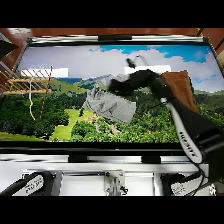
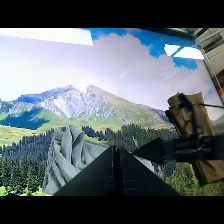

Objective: Fold the shirts.

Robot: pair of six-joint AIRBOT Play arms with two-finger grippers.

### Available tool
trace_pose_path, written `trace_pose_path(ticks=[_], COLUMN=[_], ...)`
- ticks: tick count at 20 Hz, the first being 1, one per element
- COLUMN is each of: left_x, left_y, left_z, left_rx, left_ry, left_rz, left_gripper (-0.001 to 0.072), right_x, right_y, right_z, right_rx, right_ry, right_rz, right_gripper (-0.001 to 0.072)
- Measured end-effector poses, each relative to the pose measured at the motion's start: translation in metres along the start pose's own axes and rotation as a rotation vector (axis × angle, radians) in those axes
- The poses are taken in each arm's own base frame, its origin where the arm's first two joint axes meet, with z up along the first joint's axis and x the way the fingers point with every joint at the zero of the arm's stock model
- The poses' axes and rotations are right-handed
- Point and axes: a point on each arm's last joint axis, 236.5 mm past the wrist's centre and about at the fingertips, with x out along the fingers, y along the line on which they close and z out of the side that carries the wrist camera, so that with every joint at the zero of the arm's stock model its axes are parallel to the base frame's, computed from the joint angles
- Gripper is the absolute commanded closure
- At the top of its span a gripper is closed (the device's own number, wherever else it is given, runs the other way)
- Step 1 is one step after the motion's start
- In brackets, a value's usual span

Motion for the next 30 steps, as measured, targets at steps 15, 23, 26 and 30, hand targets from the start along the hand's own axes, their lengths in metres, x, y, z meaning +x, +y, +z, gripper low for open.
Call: trace_pose_path(ticks=[15,23,26,30], left_x=[0.008,0.011,0.013,0.016], left_y=[-0.009,-0.01,-0.007,-0.006], left_z=[-0.014,-0.016,-0.017,-0.018], left_rx=[-0.004,-0.006,-0.011,-0.016], left_ry=[0.051,0.061,0.067,0.074], left_rz=[-0.023,-0.03,-0.03,-0.032], left_gripper=[0.0676,0.0677,0.0676,0.0676], right_x=[0.032,-0.063,-0.145,-0.237], right_y=[-0.121,-0.041,0.002,0.033], right_z=[-0.09,0.025,0.055,0.071], right_rx=[0.331,0.118,0.037,-0.013], right_ry=[0.103,-0.151,-0.222,-0.329], right_rz=[-0.096,0.077,0.147,0.18], right_gripper=[0.0651,0.0652,0.0652,0.0652])
